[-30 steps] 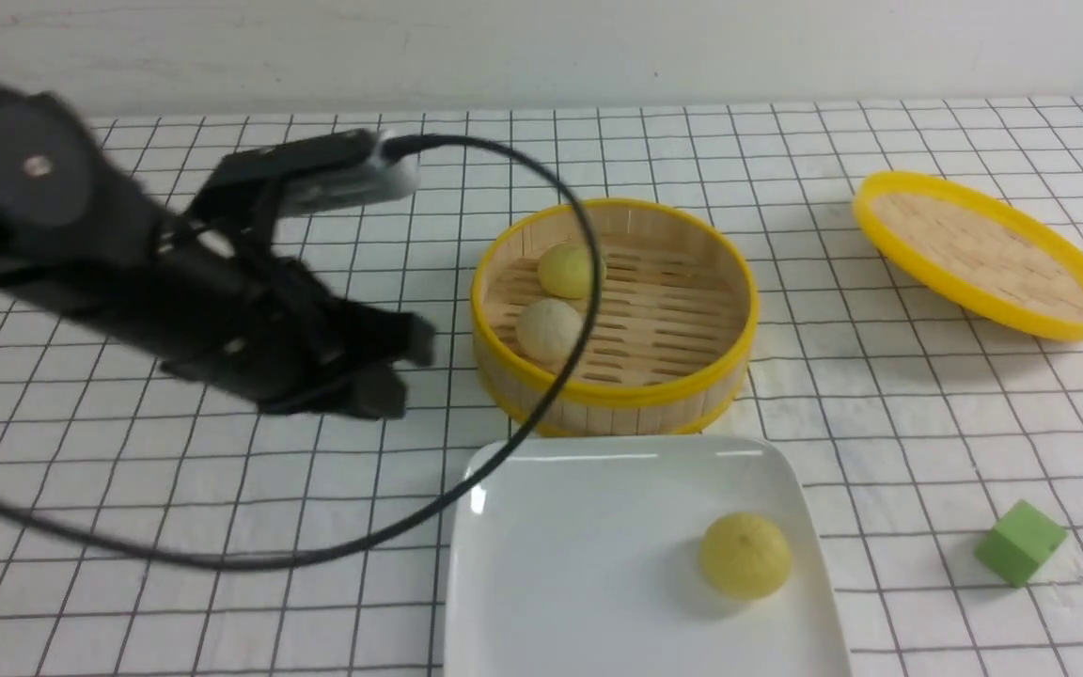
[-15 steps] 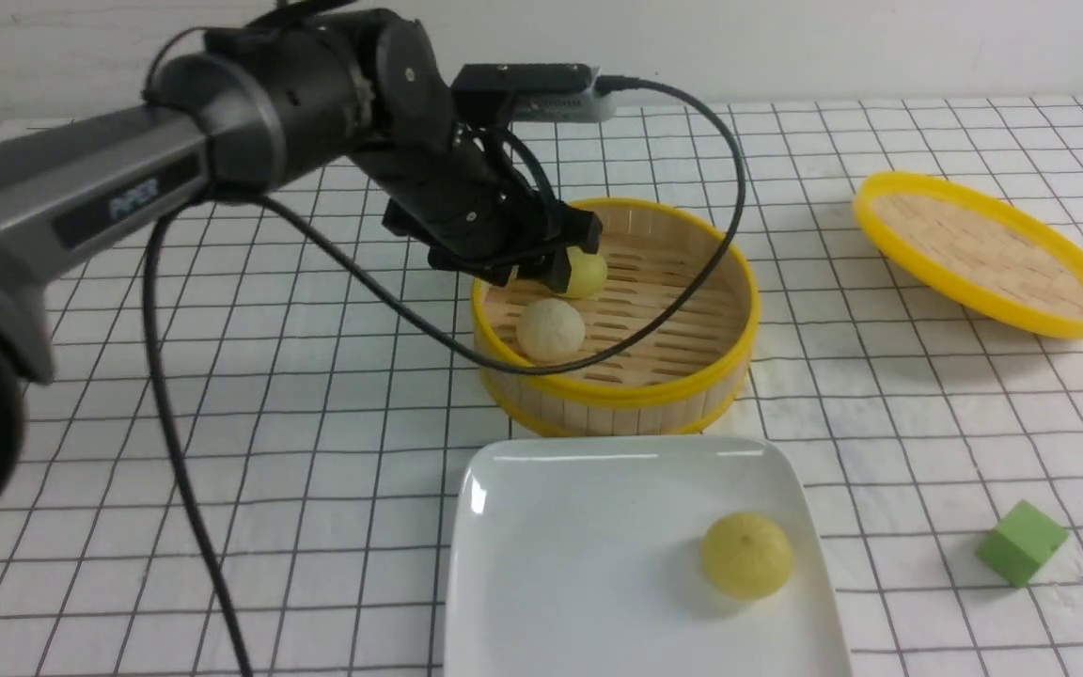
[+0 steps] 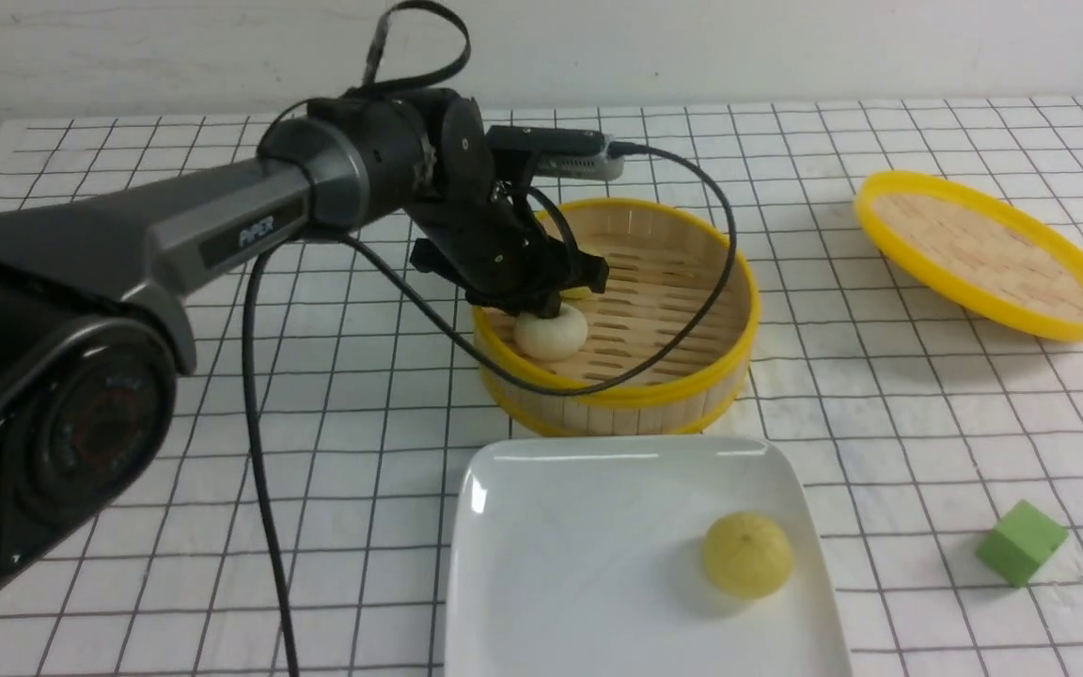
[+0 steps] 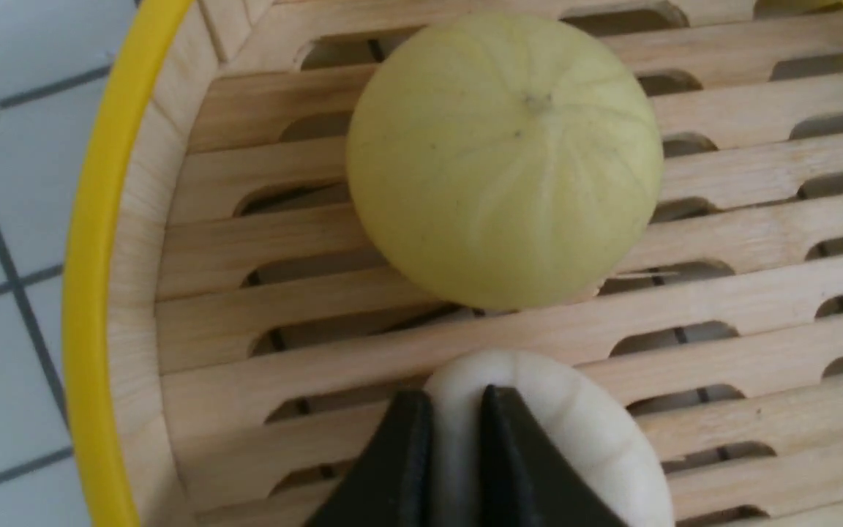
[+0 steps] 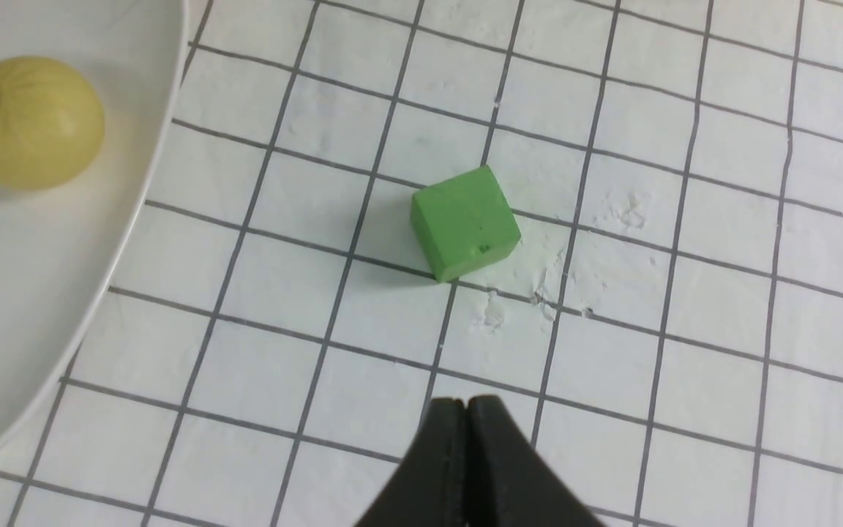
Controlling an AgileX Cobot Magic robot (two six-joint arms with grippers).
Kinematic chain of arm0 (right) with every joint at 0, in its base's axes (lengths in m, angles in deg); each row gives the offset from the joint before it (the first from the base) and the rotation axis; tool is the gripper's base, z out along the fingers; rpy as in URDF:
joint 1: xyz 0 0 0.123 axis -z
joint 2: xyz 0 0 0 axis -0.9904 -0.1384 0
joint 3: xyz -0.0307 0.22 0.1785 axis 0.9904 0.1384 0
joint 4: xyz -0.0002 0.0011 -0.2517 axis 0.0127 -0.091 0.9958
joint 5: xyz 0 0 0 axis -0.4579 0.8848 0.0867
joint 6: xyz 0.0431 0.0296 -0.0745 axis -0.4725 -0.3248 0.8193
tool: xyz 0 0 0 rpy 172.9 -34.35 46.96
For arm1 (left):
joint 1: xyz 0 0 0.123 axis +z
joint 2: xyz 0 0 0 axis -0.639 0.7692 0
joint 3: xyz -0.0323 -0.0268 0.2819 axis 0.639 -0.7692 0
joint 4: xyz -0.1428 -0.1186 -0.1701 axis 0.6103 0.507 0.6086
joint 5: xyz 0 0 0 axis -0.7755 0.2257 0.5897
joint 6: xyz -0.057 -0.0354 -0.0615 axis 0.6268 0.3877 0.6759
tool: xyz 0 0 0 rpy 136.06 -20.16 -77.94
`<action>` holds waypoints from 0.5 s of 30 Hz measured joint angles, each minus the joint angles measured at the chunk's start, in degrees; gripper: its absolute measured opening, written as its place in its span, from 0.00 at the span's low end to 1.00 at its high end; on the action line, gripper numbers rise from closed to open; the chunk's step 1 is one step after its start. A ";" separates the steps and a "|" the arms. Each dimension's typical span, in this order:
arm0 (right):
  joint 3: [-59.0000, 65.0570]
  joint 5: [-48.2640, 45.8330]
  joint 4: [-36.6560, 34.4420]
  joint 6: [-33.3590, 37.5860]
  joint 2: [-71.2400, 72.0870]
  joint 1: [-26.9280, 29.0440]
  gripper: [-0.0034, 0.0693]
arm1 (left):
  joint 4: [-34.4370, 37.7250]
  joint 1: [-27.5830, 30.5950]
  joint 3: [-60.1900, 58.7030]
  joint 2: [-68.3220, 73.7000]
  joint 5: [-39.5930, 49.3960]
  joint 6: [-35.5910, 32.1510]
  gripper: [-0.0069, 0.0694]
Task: Put the steamed buns into the plate on the white-black tablecloth.
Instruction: 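Reach into the bamboo steamer and grasp a bun with the left gripper, then carry the bun from the bamboo steamer to the plate with the left gripper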
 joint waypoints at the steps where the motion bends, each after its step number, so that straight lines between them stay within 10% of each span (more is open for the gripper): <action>1: 0.00 0.00 0.00 0.00 0.00 0.00 0.05 | 0.07 0.00 0.08 -0.06 0.27 0.43 0.18; 15: 0.00 0.00 -0.18 0.00 0.00 0.00 0.08 | -0.18 -0.06 8.15 -30.45 24.84 0.79 0.12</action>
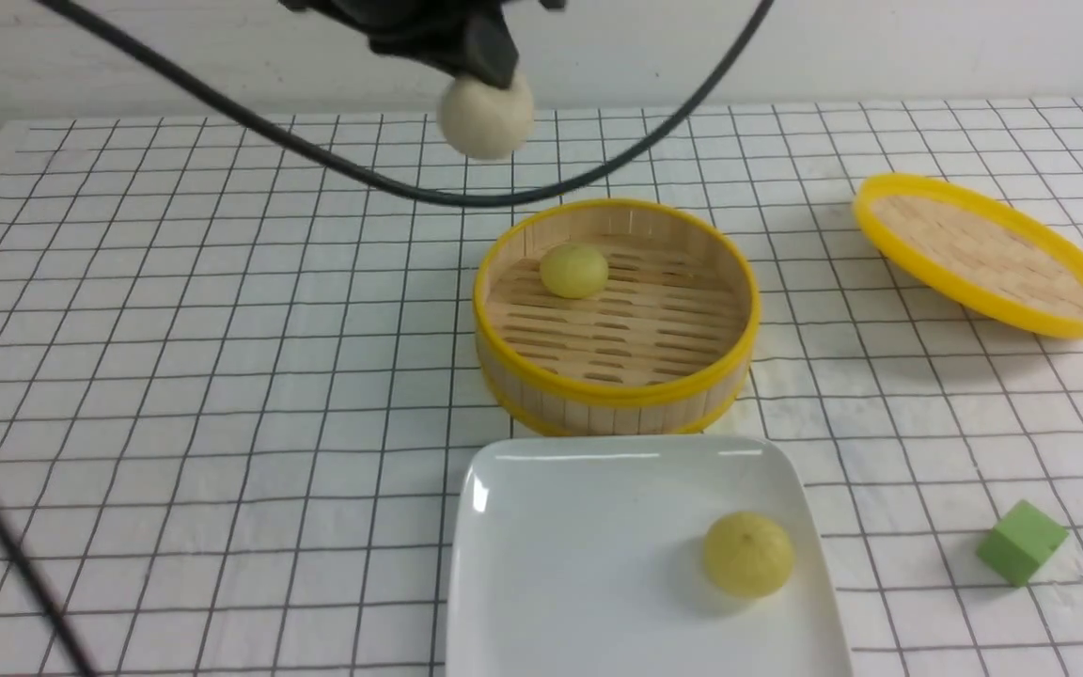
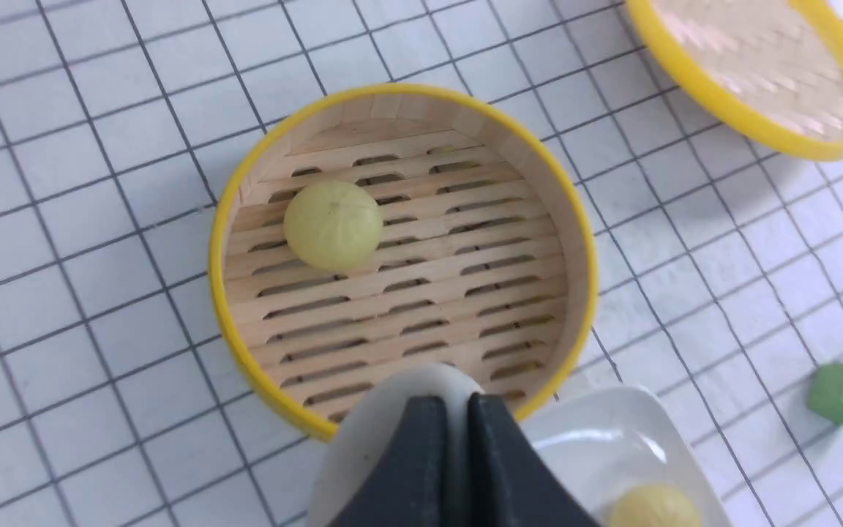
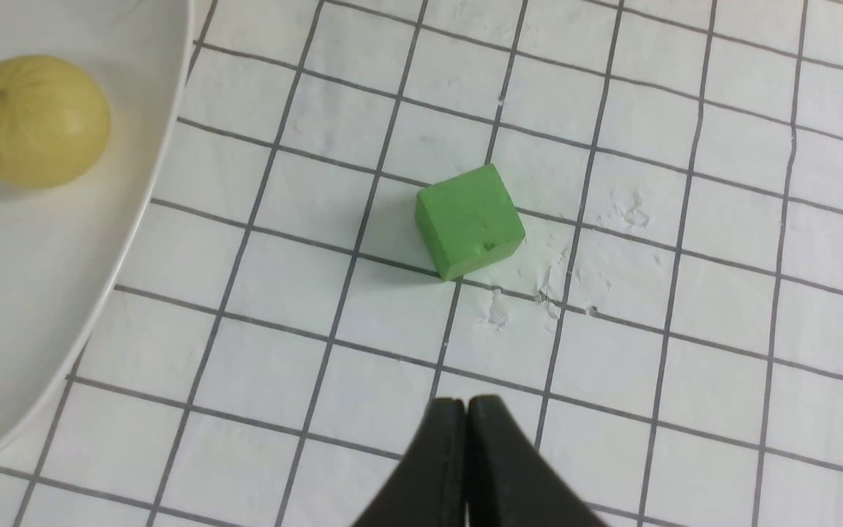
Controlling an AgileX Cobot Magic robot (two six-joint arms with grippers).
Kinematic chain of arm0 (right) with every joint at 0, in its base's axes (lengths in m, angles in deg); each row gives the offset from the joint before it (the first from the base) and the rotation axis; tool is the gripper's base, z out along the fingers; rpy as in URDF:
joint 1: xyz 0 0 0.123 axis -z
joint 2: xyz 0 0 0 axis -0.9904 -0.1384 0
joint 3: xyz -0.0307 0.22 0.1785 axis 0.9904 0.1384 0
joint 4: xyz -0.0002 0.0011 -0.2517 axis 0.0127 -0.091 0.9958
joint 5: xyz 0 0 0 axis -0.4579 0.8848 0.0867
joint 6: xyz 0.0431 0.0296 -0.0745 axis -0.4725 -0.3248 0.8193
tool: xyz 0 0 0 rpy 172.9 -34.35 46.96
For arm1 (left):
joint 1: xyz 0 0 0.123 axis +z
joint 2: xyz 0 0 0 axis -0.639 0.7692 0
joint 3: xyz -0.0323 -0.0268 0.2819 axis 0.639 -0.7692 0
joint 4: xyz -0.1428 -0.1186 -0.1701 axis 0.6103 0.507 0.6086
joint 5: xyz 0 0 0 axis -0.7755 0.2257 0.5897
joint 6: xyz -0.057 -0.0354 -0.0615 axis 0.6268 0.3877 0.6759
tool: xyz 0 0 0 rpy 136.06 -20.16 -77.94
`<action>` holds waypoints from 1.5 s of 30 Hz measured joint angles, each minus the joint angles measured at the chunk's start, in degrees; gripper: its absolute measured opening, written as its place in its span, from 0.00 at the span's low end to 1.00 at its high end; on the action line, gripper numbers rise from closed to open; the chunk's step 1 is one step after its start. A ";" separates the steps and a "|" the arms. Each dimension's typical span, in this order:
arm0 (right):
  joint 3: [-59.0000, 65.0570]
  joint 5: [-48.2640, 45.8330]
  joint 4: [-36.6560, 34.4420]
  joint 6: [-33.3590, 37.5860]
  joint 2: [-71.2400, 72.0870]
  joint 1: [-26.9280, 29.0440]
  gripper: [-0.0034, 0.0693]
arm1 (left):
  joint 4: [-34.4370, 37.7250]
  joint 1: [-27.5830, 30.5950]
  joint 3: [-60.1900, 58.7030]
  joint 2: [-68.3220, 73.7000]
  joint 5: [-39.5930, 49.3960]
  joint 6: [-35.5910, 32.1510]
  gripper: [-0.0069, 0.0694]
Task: Put the steamed buns into the plate on the white-black tablecloth.
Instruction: 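Carry the bun from the bamboo steamer to the plate with the left gripper, then reach into the bamboo steamer and grasp a bun with the left gripper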
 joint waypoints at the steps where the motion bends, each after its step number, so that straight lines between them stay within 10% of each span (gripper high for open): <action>1: 0.00 0.00 0.00 0.00 0.00 0.00 0.08 | -0.01 0.00 -0.21 -0.44 0.72 0.00 0.12; 7: 0.00 0.00 -0.22 -0.05 0.00 0.00 0.09 | 1.41 -1.94 -16.18 -8.69 2.95 0.30 0.12; 18: 0.00 0.00 -0.65 -0.17 0.00 0.00 0.11 | 4.43 -12.50 -44.37 2.35 -26.97 0.41 0.19; 30: 0.00 0.00 -1.95 -0.17 0.00 0.00 0.13 | 1.58 -12.58 -40.45 8.09 -33.13 7.78 0.60; 45: 0.00 0.00 -3.44 -0.17 0.00 0.00 0.16 | -5.08 -3.29 -1.61 23.16 -21.06 19.65 0.63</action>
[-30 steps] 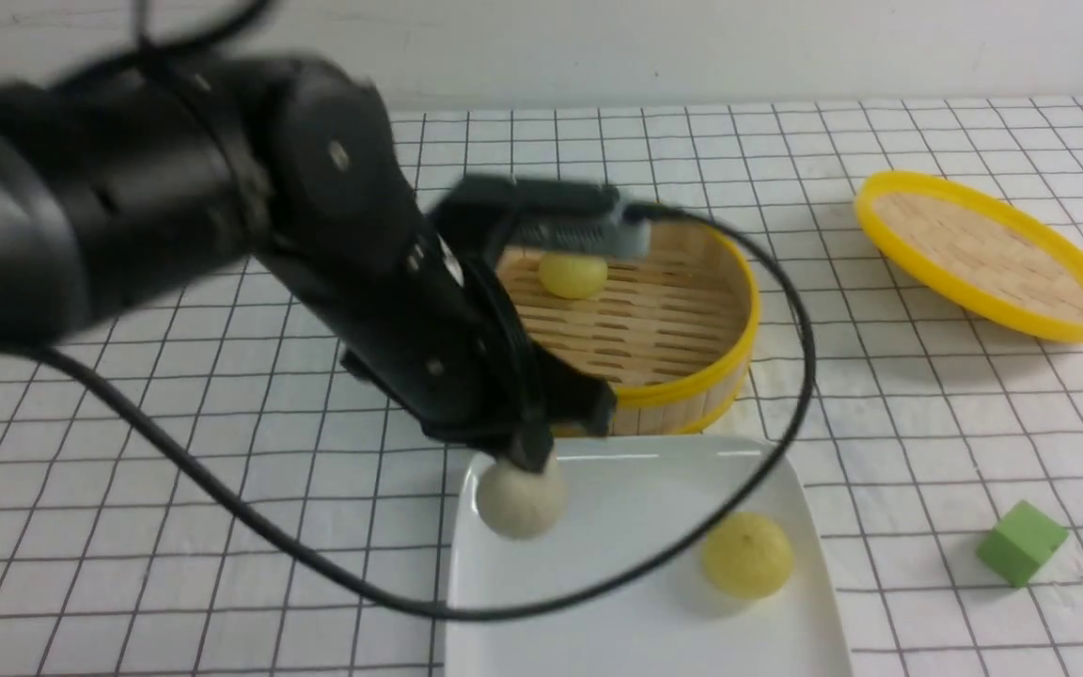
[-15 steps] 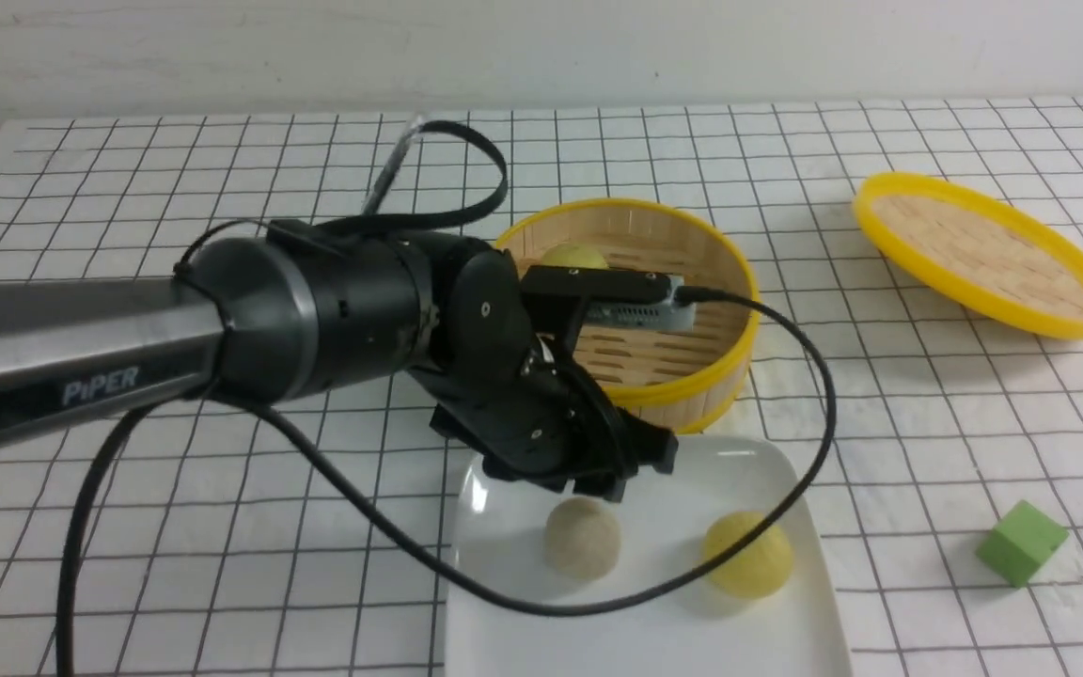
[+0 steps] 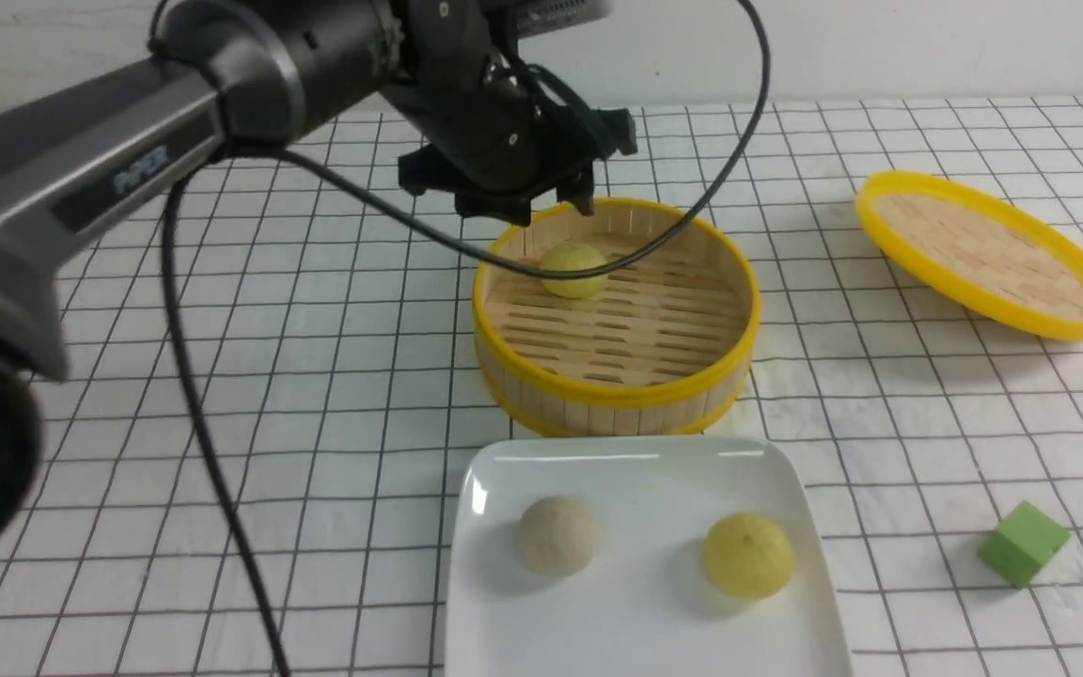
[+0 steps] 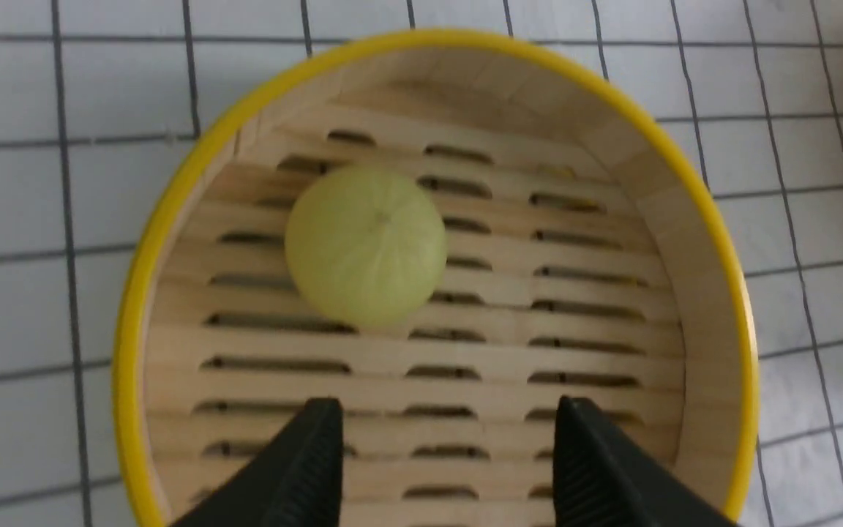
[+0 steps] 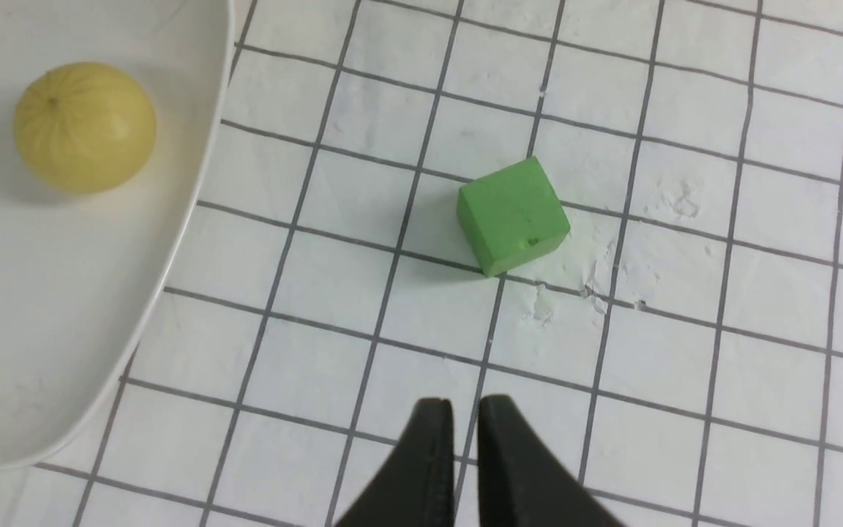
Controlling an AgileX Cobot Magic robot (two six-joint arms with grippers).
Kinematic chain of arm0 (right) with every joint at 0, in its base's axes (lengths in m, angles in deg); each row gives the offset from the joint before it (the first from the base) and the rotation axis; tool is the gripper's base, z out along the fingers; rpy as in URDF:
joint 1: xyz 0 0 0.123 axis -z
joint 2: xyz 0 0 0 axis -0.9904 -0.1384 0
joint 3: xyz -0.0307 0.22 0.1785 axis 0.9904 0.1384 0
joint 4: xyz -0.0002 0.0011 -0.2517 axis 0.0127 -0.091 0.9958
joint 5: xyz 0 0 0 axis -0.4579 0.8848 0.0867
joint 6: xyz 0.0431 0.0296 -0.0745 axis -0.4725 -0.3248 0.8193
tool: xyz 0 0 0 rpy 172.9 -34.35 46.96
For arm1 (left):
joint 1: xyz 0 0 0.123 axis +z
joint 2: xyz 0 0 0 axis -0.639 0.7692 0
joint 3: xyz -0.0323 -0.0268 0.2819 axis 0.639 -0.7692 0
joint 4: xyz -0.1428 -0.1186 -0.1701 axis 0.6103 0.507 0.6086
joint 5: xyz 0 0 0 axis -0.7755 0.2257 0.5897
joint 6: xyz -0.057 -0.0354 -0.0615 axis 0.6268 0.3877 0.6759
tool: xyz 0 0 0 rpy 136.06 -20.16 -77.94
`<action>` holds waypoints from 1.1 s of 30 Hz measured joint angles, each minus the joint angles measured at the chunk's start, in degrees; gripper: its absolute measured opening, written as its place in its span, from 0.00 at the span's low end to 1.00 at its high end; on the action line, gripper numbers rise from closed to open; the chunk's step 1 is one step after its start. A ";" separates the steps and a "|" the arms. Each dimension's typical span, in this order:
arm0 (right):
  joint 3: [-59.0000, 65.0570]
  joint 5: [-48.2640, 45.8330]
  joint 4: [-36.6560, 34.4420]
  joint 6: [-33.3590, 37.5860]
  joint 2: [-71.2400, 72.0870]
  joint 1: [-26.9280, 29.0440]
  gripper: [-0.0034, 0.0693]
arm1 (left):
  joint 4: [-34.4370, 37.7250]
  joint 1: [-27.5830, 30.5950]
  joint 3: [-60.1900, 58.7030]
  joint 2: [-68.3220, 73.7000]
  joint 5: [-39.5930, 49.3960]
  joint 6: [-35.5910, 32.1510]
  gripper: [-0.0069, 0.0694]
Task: Put the steamed buns into the plate on the white-black tablecloth.
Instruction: 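Reach into the bamboo steamer and grasp a bun with the left gripper, then carry the bun from the bamboo steamer to the plate with the left gripper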
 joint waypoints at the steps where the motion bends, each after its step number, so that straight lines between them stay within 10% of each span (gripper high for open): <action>1: 0.00 0.00 -0.05 0.00 0.00 0.00 0.16 | -0.35 0.00 3.42 2.20 0.79 -0.12 0.63; 13: 0.00 0.00 -1.54 0.00 0.00 0.00 0.17 | -5.63 -0.05 12.05 18.10 1.16 3.16 0.56; 20: 0.00 0.07 -2.84 0.00 0.00 0.00 0.18 | -4.95 -0.05 14.60 17.38 6.23 4.08 0.14; 33: 0.00 0.29 -3.16 0.00 0.00 0.00 0.19 | -3.64 -0.05 23.21 -6.02 24.54 -6.20 0.12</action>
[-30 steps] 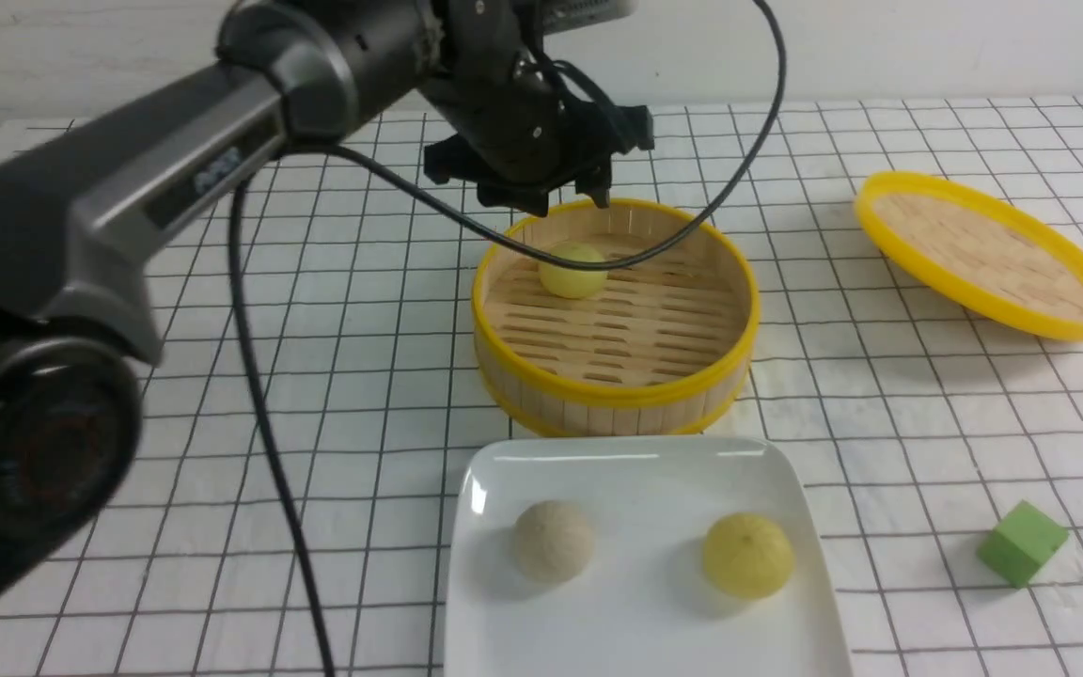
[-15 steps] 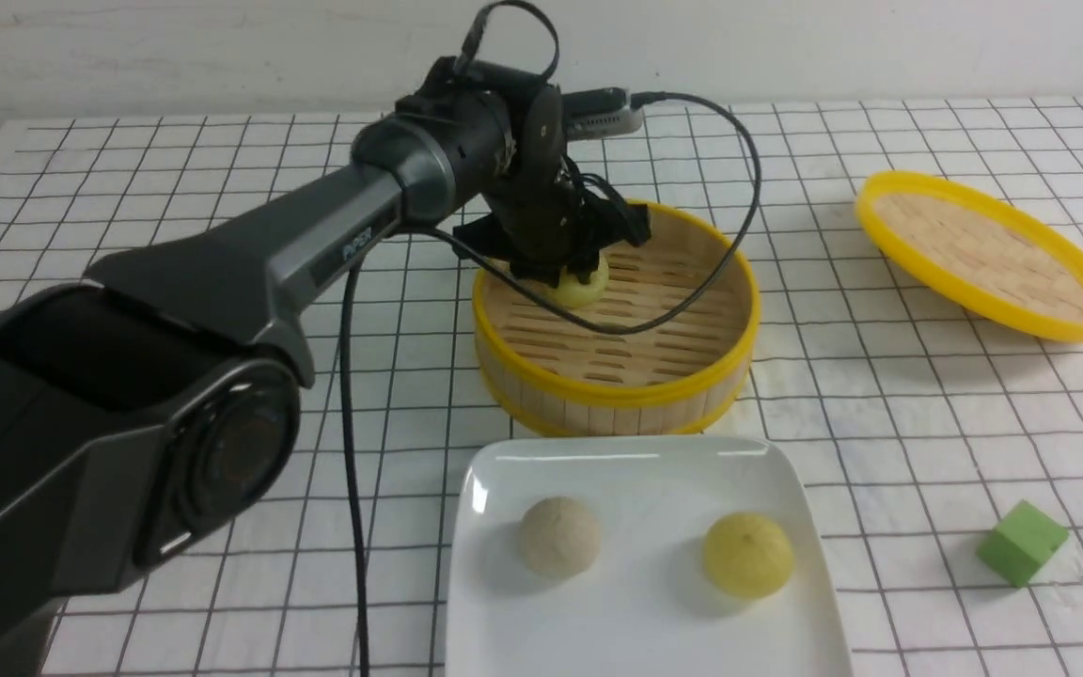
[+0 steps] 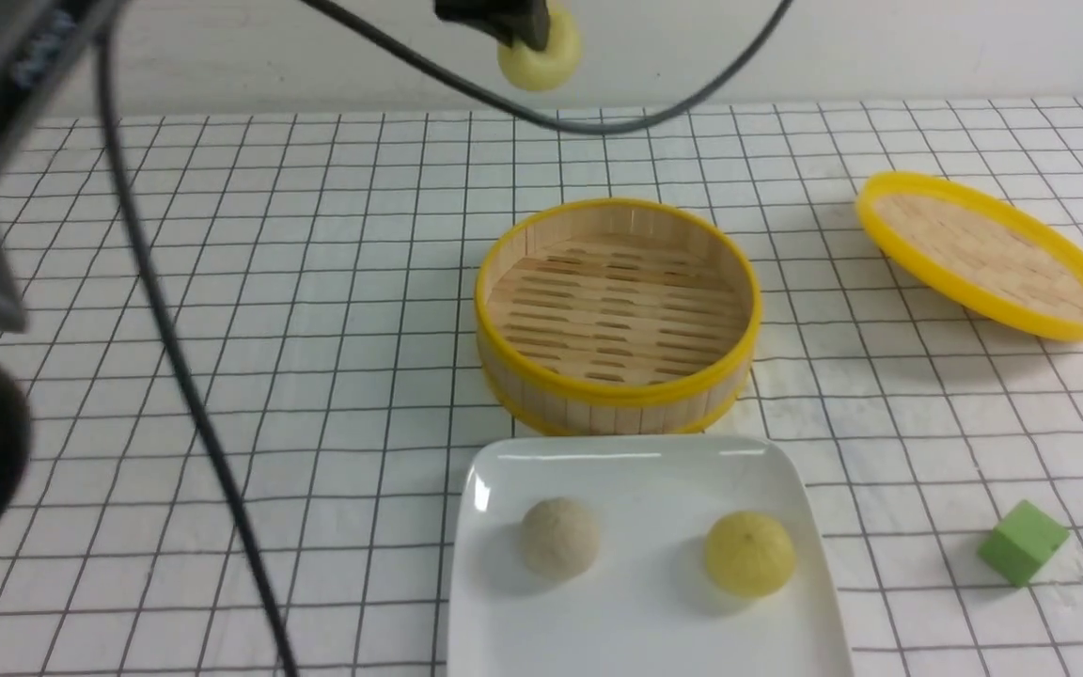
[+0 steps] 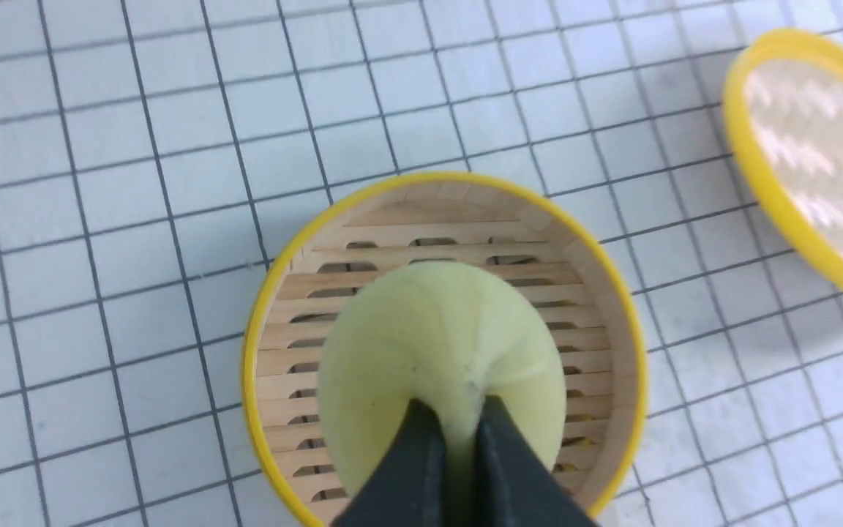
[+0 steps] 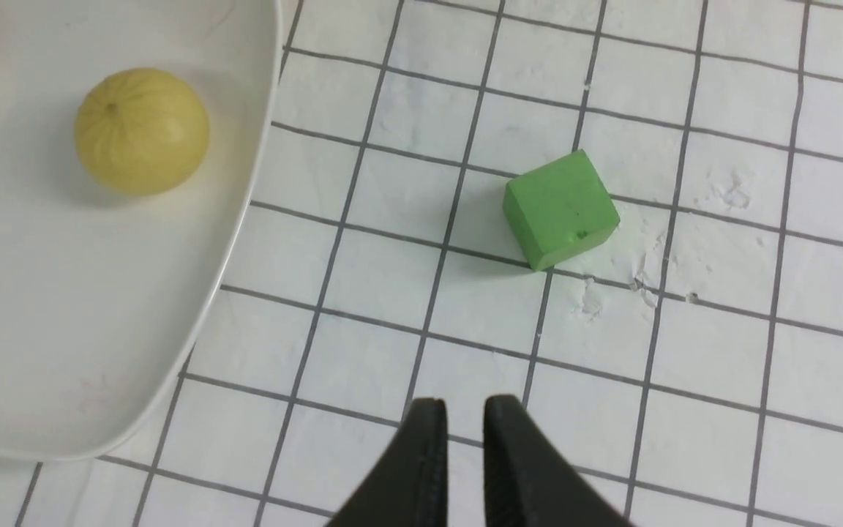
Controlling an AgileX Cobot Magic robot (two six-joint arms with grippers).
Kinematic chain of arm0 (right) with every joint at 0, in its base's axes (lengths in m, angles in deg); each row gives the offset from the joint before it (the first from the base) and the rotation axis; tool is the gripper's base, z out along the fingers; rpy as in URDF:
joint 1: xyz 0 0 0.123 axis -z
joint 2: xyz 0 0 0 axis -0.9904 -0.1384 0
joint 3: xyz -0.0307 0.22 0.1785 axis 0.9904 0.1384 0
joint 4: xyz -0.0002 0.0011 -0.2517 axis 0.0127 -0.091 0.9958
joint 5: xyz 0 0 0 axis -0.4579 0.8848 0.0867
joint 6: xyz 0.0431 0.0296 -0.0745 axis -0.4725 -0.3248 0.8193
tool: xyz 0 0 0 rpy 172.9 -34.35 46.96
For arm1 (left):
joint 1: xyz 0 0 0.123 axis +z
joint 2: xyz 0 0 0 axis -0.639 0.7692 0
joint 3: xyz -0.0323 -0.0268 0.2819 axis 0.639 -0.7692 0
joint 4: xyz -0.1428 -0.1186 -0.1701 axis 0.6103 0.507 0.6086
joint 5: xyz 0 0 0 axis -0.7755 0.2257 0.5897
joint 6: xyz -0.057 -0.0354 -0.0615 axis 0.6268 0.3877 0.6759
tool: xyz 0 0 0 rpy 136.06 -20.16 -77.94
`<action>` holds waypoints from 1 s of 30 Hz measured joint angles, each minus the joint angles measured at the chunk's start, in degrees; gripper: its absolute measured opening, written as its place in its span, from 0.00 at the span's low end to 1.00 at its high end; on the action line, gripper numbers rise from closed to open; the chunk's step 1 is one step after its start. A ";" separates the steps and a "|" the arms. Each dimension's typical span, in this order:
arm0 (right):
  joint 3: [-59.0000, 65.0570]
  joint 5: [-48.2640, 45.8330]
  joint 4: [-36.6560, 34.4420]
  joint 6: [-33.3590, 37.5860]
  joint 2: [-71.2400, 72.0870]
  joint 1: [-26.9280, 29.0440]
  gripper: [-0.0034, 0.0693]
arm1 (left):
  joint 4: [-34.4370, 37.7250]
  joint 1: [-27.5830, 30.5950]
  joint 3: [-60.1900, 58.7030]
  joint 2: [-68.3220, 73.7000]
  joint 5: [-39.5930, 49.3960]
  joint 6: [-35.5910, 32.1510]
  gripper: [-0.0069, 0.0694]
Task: Put the steamed buns into the plate on the white-black tablecloth.
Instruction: 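Carry the bun from the bamboo steamer to the plate with the left gripper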
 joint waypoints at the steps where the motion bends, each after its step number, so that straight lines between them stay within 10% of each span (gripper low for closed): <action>1: 0.00 0.03 0.00 0.00 0.00 0.00 0.19 | 0.98 -0.17 -2.76 -2.53 0.00 -0.27 0.12; 11: 0.00 0.08 -0.06 0.00 0.00 0.00 0.19 | 3.47 -11.76 -44.31 -19.01 -0.54 -0.16 0.12; 17: 0.00 0.08 -0.06 0.00 0.00 0.00 0.20 | 4.55 -20.97 -67.68 -19.77 -20.29 5.71 0.12; 30: -2.12 -9.32 -1.16 0.00 11.47 0.00 0.08 | 3.16 -21.45 -76.10 -15.91 -34.23 11.21 0.42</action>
